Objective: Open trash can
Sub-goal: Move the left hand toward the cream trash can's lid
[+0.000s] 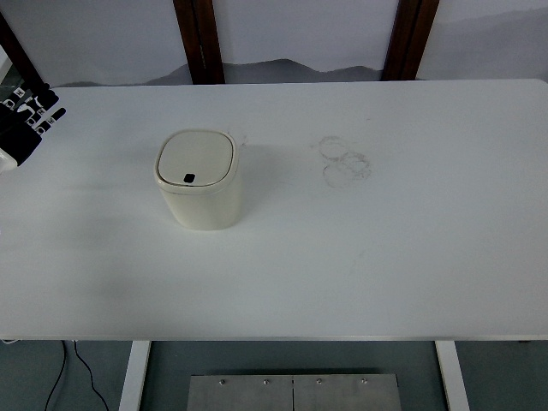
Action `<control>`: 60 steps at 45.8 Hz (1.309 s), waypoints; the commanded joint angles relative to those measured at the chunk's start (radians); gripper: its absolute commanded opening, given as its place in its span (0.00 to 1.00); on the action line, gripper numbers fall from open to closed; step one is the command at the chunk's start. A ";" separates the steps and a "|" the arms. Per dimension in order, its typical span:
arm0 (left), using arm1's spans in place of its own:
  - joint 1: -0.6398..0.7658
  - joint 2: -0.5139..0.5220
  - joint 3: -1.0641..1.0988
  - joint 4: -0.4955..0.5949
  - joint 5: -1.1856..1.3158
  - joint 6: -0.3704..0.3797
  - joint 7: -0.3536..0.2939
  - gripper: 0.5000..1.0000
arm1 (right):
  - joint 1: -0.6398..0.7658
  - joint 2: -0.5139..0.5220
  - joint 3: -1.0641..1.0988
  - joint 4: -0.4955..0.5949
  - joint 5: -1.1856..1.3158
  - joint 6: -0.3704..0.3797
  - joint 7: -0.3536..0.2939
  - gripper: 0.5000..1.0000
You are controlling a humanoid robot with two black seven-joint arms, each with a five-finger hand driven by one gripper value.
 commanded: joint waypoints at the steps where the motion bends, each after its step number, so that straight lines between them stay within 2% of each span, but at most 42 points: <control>1: 0.000 0.001 0.000 -0.001 0.000 0.001 0.000 1.00 | 0.000 0.000 0.000 0.000 0.000 0.000 0.000 0.99; 23: -0.029 0.001 0.003 -0.003 0.028 0.000 0.002 1.00 | 0.000 0.000 0.000 0.000 0.000 0.000 0.000 0.99; 34: -0.089 0.007 0.018 -0.024 0.173 0.001 0.005 1.00 | 0.000 0.000 0.000 0.000 0.000 0.000 0.000 0.99; 47: -0.198 0.015 0.144 -0.064 0.299 0.000 0.015 1.00 | 0.000 0.000 0.000 0.000 0.000 0.000 0.000 0.99; 60: -0.342 0.095 0.356 -0.268 0.417 -0.008 0.015 1.00 | 0.000 0.000 0.000 0.000 0.000 0.000 0.000 0.99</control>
